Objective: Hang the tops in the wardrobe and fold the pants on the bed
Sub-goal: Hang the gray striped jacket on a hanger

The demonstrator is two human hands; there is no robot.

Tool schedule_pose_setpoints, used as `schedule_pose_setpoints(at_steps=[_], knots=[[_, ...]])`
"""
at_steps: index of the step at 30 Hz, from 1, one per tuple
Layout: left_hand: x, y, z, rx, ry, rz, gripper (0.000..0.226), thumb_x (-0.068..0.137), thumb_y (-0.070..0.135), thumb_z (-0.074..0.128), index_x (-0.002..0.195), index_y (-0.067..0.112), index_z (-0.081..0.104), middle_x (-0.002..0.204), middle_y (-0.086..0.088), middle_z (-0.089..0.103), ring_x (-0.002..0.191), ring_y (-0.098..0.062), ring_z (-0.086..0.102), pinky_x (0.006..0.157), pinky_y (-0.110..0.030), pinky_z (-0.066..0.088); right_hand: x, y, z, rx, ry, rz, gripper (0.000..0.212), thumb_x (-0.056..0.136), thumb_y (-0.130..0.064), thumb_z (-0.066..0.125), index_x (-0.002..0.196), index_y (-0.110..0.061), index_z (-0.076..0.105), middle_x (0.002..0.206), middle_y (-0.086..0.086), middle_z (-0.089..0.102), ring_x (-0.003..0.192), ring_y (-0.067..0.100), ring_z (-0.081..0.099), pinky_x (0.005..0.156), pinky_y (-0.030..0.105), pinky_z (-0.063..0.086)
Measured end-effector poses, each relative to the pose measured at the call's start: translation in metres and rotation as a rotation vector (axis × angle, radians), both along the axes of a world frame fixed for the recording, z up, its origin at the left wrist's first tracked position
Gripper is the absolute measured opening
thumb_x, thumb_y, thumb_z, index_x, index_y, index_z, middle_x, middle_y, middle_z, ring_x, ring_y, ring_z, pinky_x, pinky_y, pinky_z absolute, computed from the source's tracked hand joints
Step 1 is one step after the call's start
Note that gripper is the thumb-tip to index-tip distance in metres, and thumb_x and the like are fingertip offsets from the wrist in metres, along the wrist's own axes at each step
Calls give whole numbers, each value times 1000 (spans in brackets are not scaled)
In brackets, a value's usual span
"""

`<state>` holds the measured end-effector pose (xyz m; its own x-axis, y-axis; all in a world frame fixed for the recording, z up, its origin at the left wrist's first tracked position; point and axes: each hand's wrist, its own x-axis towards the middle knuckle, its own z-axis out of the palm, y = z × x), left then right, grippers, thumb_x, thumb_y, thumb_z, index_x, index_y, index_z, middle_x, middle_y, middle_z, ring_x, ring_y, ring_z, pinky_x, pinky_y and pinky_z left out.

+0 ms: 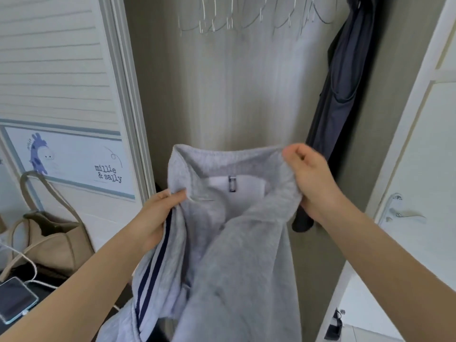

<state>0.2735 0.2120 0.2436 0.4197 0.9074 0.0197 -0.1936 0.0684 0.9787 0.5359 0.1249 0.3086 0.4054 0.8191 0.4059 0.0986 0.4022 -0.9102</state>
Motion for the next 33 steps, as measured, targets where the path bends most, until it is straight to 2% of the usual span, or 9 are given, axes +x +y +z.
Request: schedule_pose_setpoints(at_steps=[6, 10, 13, 15, 17, 20, 23, 25, 33], knots=[[69, 45, 61, 141, 201, -101, 32, 80, -6, 57, 110, 2, 66, 109, -14, 70, 106, -37, 63, 86, -43, 51, 18, 46, 67, 216, -21, -109, 24, 96, -17, 55, 72, -22, 57, 62, -8, 57, 62, 6, 54, 61, 29, 48], [106, 69, 99, 98, -8, -268, 56, 73, 28, 69, 128, 32, 61, 127, 1, 66, 118, -22, 62, 99, -43, 48, 35, 66, 63, 225, -130, -154, 23, 96, -17, 54, 73, -19, 54, 63, -3, 54, 62, 9, 50, 64, 31, 45], [139, 68, 76, 465, 617, -52, 42, 69, 36, 83, 108, 35, 66, 97, 11, 72, 89, -4, 69, 71, -15, 54, 42, 75, 62, 230, -116, -181, 22, 96, -16, 53, 74, -17, 53, 64, -2, 53, 60, 7, 48, 60, 24, 44], [149, 74, 52, 572, 1054, 87, 17, 82, 26, 72, 77, 16, 60, 74, -1, 66, 68, -16, 63, 52, -18, 47, 44, 80, 64, 232, -88, -163, 22, 96, -16, 53, 74, -16, 53, 66, 1, 52, 61, 9, 48, 58, 23, 42], [140, 89, 44, 473, 1223, 75, 34, 91, 22, 62, 62, 10, 48, 65, -10, 58, 57, -17, 53, 47, -21, 39, 44, 86, 67, 225, -97, -132, 20, 95, -15, 55, 75, -14, 54, 68, 4, 53, 63, 11, 49, 59, 25, 44], [114, 117, 77, 379, 1023, 386, 26, 91, 13, 59, 69, -1, 60, 67, -16, 60, 59, -26, 58, 52, -25, 41, 50, 100, 66, 172, -142, -149, 19, 94, -15, 56, 76, -10, 55, 67, 2, 54, 64, 11, 51, 62, 28, 45], [97, 138, 115, 672, 681, 891, 21, 88, 0, 49, 88, -3, 70, 87, -23, 69, 82, -33, 64, 69, -31, 46, 63, 115, 64, 141, -114, -186, 22, 95, -16, 55, 73, -13, 53, 66, 2, 51, 60, 9, 45, 55, 23, 39], [95, 144, 119, 674, 696, 807, 22, 89, -1, 49, 84, 1, 71, 81, -19, 67, 77, -33, 63, 66, -29, 46, 68, 125, 65, 143, -121, -225, 21, 95, -16, 55, 74, -12, 55, 68, 4, 52, 59, 9, 44, 54, 22, 37], [52, 155, 118, -62, 442, 155, 14, 91, 0, 55, 98, -2, 67, 91, -15, 71, 75, -25, 69, 65, -35, 55, 59, 174, 45, 5, -226, -287, 22, 93, -19, 57, 72, -15, 56, 68, 3, 54, 59, 9, 46, 59, 24, 41]])
